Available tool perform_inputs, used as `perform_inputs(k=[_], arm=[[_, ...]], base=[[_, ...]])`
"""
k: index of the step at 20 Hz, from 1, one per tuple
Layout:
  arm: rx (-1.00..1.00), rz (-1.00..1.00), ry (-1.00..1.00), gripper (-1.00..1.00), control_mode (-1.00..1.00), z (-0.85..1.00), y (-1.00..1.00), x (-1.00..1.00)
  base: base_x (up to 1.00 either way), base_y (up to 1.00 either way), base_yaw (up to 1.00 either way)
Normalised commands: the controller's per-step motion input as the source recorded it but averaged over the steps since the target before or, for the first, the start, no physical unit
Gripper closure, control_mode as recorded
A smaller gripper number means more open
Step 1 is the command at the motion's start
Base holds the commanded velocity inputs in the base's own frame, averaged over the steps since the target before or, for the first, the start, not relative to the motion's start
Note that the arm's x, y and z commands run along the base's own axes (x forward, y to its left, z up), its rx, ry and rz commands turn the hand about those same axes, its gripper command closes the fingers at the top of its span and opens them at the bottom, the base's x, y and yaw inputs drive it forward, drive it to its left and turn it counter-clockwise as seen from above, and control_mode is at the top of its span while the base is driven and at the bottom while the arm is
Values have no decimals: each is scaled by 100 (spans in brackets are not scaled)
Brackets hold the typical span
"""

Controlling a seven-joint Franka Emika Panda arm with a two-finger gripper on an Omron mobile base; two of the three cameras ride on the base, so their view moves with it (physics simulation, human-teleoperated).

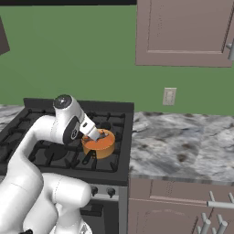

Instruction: Retrieve the fish from the fridge and place it on the saucepan with marinade on the stove.

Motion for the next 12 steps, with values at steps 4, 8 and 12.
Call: perform_inputs(k=[4,8,12], arm=[[0,1,2,-100,-100,53,11,-43],[0,1,0,-100,-100,9,1,-2],[0,0,0,-100,-100,0,0,0]], base=[[0,0,0],[0,0,0],[0,0,0]])
